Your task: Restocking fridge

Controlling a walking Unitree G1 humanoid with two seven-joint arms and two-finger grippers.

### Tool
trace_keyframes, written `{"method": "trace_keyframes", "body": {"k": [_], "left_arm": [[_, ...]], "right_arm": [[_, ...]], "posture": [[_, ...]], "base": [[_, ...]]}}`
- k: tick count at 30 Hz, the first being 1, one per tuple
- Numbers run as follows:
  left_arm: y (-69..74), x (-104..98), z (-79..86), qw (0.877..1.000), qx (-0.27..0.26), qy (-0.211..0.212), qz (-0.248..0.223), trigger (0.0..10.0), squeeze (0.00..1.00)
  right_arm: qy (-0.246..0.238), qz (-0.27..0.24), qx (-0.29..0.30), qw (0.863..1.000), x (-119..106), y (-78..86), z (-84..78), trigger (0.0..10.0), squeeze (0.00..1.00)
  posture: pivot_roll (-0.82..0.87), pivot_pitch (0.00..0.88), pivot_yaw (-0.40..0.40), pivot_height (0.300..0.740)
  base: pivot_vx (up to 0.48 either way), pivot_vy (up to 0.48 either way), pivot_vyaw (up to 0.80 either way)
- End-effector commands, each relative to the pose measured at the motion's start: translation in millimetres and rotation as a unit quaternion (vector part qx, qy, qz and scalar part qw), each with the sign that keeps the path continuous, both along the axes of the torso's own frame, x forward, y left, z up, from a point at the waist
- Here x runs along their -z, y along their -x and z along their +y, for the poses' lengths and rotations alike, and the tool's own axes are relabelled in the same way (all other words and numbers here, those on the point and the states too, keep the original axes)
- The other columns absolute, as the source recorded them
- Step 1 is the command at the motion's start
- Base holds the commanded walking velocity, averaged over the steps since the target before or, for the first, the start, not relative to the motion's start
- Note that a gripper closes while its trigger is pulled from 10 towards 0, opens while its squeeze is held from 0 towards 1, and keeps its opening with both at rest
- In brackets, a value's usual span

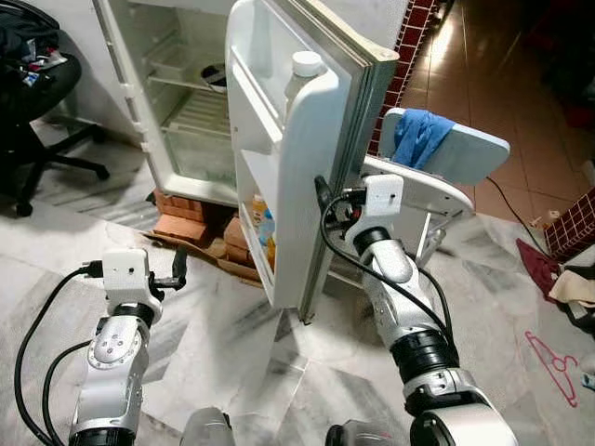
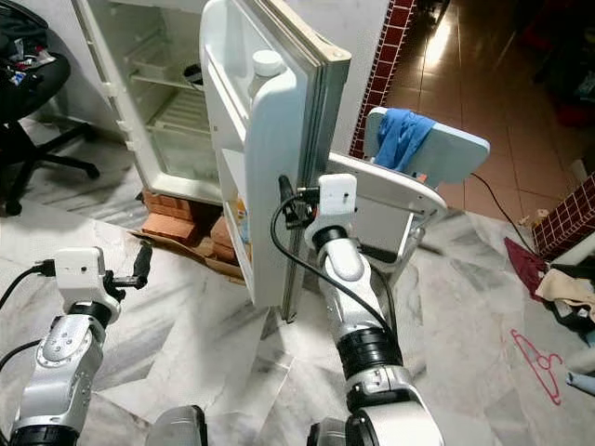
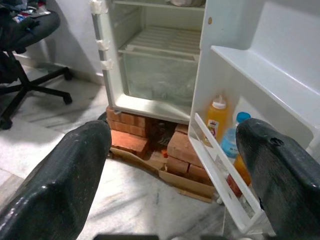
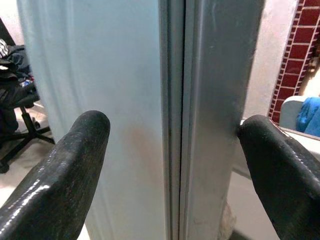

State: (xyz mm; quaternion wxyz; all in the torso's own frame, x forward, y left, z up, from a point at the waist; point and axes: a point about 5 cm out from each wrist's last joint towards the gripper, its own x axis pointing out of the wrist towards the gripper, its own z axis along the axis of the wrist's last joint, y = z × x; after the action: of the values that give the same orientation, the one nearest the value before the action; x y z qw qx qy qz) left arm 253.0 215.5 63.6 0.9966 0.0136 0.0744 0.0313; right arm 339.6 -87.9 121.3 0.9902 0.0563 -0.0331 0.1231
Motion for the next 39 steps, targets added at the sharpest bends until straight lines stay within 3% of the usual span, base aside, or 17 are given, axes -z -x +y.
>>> {"method": "trace_keyframes", "body": {"k": [1,8,9,10,11,12,13,14,15,16,17,19,22,27,32,39], "left_arm": [[-0.1,2.8,-0.8,1.000,-0.001,0.003,0.009,10.0,0.00],[-0.5,3.5,-1.9,1.000,0.003,0.006,0.011,10.0,0.00],[-0.7,3.6,-2.2,1.000,0.004,0.006,0.011,10.0,0.00],[-0.7,3.7,-2.4,1.000,0.005,0.006,0.012,10.0,0.00],[-0.6,3.7,-2.4,1.000,0.005,0.006,0.012,10.0,0.00],[-0.6,3.7,-2.4,1.000,0.005,0.006,0.012,10.0,0.00],[-0.4,3.7,-2.6,1.000,0.005,0.006,0.012,10.0,0.00],[-0.4,3.8,-2.7,1.000,0.006,0.007,0.012,10.0,0.00],[-0.4,3.9,-2.7,1.000,0.006,0.007,0.013,10.0,0.00],[-0.5,4.2,-2.9,1.000,0.007,0.007,0.013,10.0,0.00],[-0.5,4.2,-2.9,1.000,0.007,0.007,0.013,10.0,0.00],[-0.6,4.3,-3.6,1.000,0.008,0.007,0.013,10.0,0.00],[-0.5,4.5,-3.7,1.000,0.009,0.008,0.014,10.0,0.00],[-1.6,5.2,-2.8,1.000,0.007,0.013,0.018,10.0,0.00],[-2.1,4.0,-3.3,1.000,0.010,0.012,0.015,10.0,0.00],[-3.9,0.4,-3.3,1.000,0.013,-0.001,0.006,10.0,0.00]], "right_arm": [[-0.019,-0.009,-0.003,1.000,-9.9,-6.0,5.2,10.0,0.00],[-0.087,-0.039,-0.082,0.992,-35.5,-7.3,37.7,10.0,0.00],[-0.131,-0.046,-0.139,0.980,-45.1,-1.1,51.3,10.0,0.00],[-0.197,-0.042,-0.232,0.952,-56.2,11.8,67.2,10.0,0.00],[-0.217,-0.045,-0.275,0.936,-61.8,19.4,73.1,10.0,0.00],[-0.217,-0.045,-0.275,0.936,-61.8,19.4,73.1,10.0,0.00],[-0.240,-0.049,-0.364,0.899,-69.7,38.7,81.0,10.0,0.00],[-0.231,-0.052,-0.375,0.896,-67.8,42.5,80.7,10.0,0.00],[-0.225,-0.053,-0.378,0.896,-66.0,44.0,80.2,10.0,0.00],[-0.173,-0.050,-0.338,0.924,-51.9,36.5,75.2,10.0,0.00],[-0.173,-0.050,-0.338,0.924,-51.9,36.5,75.2,10.0,0.00],[-0.141,-0.035,-0.282,0.948,-35.6,26.8,63.4,10.0,0.00],[-0.128,-0.007,-0.226,0.966,-21.8,21.7,42.0,10.0,0.00],[-0.110,0.014,-0.179,0.978,-9.4,23.9,28.9,10.0,0.00],[-0.076,0.011,-0.103,0.992,2.1,24.3,15.7,10.0,0.00],[-0.068,0.028,-0.075,0.994,12.4,30.8,4.2,10.0,0.00]], "posture": [[0.04,0.063,-0.059,0.740],[0.03,0.061,-0.058,0.740],[0.03,0.064,-0.057,0.740],[0.03,0.064,-0.057,0.740],[0.03,0.066,-0.057,0.740],[0.03,0.066,-0.057,0.740],[0.03,0.068,-0.058,0.740],[0.03,0.068,-0.058,0.740],[0.03,0.068,-0.058,0.740],[0.03,0.069,-0.058,0.740],[0.03,0.069,-0.058,0.740],[0.03,0.071,-0.058,0.740],[0.02,0.071,-0.056,0.740],[0.02,0.071,-0.055,0.740],[0.03,0.070,-0.057,0.740],[0.02,0.066,-0.064,0.740]], "base": [[0.000,0.000,0.00],[0.000,0.000,0.00],[0.000,0.000,0.00],[0.000,0.000,0.00],[0.000,0.000,0.00],[0.000,0.000,0.00],[0.000,0.000,0.00],[0.000,0.000,0.00],[0.000,0.000,0.00],[0.000,0.000,0.00],[0.000,0.000,0.00],[0.000,0.000,0.00],[0.000,0.000,0.00],[0.000,0.000,0.00],[0.000,0.450,0.00],[0.000,0.480,0.00]]}}
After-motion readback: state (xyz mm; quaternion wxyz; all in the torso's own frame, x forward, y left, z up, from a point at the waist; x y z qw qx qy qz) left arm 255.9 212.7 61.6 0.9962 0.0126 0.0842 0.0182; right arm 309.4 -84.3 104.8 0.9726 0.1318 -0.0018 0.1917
